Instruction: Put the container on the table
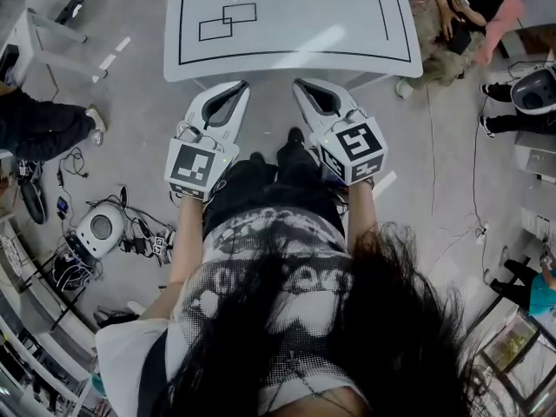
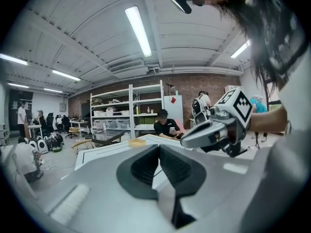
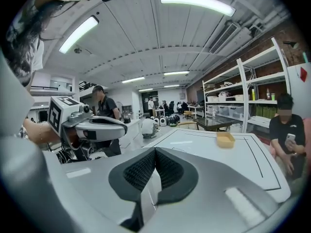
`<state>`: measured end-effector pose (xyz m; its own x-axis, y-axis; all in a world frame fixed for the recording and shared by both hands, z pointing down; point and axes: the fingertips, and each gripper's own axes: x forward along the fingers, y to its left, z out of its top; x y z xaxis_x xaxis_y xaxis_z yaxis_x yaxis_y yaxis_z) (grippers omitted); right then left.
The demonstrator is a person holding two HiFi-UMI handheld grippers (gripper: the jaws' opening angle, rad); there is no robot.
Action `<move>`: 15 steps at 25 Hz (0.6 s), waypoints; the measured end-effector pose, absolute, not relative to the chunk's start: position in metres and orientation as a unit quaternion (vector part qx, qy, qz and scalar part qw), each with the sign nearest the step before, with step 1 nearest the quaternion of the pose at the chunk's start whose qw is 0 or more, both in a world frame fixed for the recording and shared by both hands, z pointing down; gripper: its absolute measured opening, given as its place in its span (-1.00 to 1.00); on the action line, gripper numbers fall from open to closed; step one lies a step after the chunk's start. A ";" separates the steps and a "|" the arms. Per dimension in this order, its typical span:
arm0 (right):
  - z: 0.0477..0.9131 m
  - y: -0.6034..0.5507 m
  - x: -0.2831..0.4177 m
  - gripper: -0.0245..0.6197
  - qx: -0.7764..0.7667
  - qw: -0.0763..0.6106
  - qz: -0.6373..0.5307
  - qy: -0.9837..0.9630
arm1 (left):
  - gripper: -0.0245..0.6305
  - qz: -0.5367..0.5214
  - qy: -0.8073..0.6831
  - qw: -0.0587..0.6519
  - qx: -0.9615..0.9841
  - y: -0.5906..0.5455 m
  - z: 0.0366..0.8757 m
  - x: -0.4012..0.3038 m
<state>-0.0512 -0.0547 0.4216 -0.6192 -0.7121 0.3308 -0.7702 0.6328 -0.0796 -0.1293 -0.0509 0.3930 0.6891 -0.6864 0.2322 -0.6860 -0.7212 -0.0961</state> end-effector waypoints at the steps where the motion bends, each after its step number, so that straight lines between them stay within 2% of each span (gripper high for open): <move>1: 0.421 -0.050 -0.055 -0.92 0.418 0.136 0.106 -0.892 | -0.93 -0.127 0.370 0.001 -0.920 -0.046 0.393 -0.133; 15: 0.426 -0.003 -0.081 -0.92 0.442 0.140 0.078 -0.883 | -0.93 -0.120 0.335 0.012 -0.934 -0.001 0.401 -0.151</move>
<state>-0.0806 -0.0031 0.4264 -0.5702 -0.7585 0.3155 -0.8022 0.5969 -0.0149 -0.1508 -0.0008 0.4009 0.7463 -0.6291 0.2172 -0.6236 -0.7750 -0.1022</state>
